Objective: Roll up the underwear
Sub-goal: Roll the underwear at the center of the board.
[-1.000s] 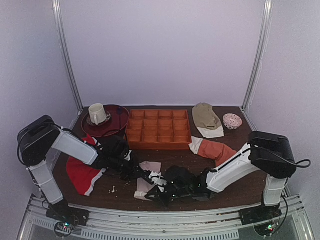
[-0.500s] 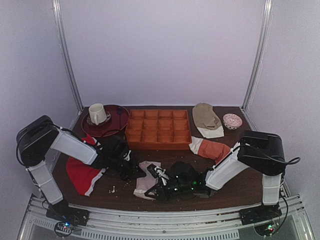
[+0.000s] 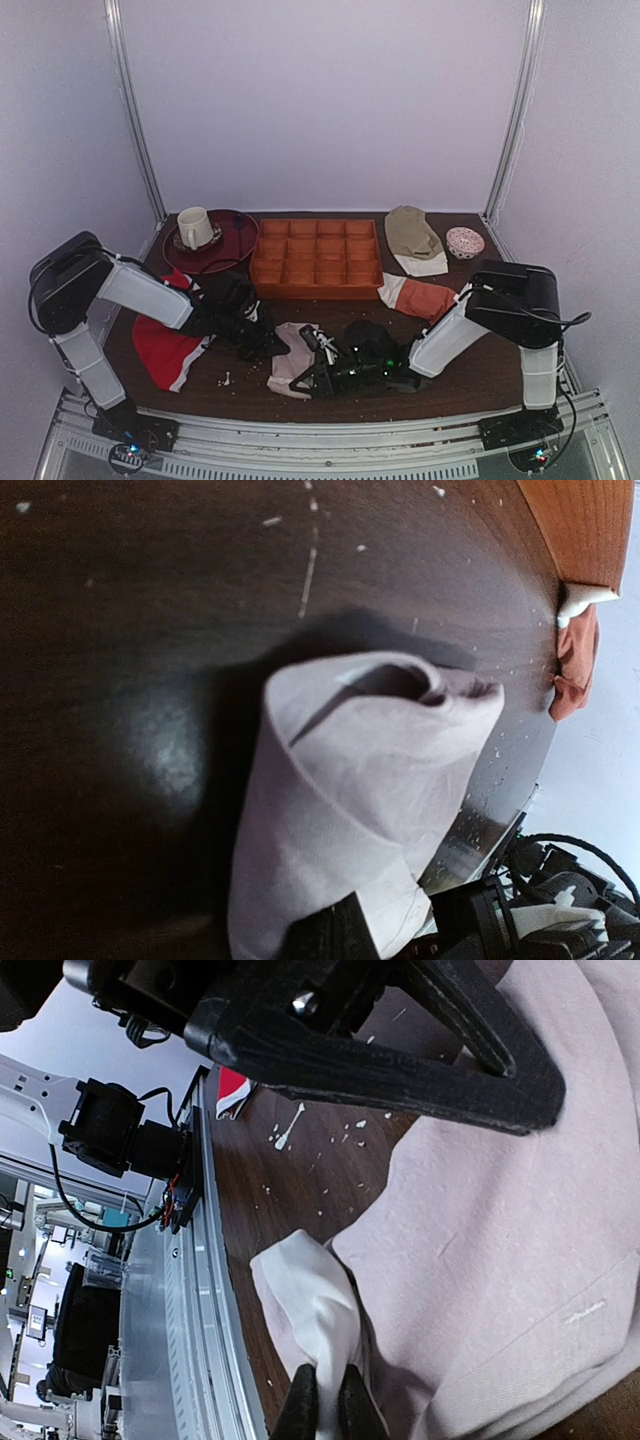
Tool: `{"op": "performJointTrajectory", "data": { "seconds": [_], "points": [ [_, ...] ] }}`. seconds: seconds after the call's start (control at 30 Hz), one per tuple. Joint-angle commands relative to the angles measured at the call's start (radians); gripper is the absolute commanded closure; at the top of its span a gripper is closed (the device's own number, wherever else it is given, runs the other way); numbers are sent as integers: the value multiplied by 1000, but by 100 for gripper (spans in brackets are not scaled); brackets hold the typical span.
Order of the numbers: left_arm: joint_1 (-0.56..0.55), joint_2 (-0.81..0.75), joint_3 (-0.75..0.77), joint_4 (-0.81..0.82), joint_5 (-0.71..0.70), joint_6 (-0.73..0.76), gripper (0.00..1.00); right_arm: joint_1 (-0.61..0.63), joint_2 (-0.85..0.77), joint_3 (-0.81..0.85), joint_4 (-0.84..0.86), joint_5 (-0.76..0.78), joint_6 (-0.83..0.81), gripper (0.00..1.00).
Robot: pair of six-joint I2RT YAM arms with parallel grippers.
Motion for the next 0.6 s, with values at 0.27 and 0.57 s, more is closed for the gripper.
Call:
{"op": "performJointTrajectory", "data": {
  "seconds": [0.27, 0.57],
  "points": [
    [5, -159, 63, -224, -105, 80, 95, -20, 103, 14, -193, -43, 97, 100],
    [5, -349, 52, -364, -172, 119, 93, -38, 107, 17, -194, -89, 150, 100]
  ]
}}
